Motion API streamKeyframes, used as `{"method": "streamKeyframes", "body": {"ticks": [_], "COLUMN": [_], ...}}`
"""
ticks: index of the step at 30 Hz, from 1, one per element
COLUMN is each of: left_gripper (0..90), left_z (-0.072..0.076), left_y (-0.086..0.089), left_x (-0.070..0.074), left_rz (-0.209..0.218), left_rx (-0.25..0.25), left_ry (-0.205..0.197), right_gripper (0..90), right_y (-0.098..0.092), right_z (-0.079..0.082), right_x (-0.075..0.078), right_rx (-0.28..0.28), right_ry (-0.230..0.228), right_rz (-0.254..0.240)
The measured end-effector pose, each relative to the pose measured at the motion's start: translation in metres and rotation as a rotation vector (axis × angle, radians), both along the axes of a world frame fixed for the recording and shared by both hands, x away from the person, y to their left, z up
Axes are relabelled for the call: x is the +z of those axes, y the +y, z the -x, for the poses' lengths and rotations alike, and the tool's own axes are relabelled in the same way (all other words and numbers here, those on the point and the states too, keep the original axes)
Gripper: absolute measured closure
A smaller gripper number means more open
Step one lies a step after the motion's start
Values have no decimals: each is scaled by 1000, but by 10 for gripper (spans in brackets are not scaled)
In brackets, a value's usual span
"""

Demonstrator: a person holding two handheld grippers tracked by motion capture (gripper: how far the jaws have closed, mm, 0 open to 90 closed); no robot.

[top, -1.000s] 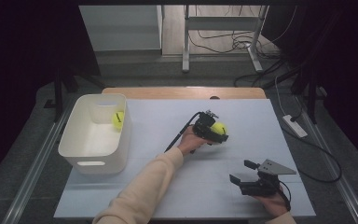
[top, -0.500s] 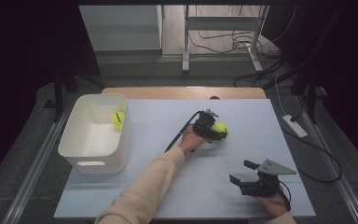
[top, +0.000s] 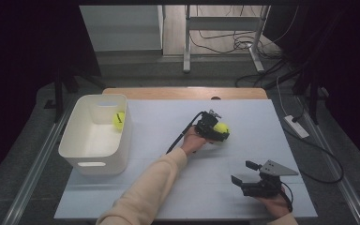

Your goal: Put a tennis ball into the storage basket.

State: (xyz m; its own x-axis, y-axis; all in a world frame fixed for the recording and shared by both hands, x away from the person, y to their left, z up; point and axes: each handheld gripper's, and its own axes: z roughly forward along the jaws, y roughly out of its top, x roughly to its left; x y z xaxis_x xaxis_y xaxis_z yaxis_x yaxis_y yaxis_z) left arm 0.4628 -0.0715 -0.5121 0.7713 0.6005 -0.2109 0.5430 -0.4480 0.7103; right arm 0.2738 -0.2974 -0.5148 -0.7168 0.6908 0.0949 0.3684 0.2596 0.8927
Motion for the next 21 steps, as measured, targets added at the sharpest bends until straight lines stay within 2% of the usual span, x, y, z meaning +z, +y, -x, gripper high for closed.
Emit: {"method": "streamKeyframes", "body": {"ticks": [6,21], "left_gripper": [277,276], "left_z": [0,15], "left_y": [9,32], "left_x": [5,25], "left_rz": [31,112], "left_rx": [-1,-2], "left_ry": [24,-3], "right_gripper": [128,128], "right_y": [0,1], "right_z": [0,0], "right_x": [0,0], "right_rx": [-2,-3], "right_ry": [-2,-2], "right_rz": [1,11]}}
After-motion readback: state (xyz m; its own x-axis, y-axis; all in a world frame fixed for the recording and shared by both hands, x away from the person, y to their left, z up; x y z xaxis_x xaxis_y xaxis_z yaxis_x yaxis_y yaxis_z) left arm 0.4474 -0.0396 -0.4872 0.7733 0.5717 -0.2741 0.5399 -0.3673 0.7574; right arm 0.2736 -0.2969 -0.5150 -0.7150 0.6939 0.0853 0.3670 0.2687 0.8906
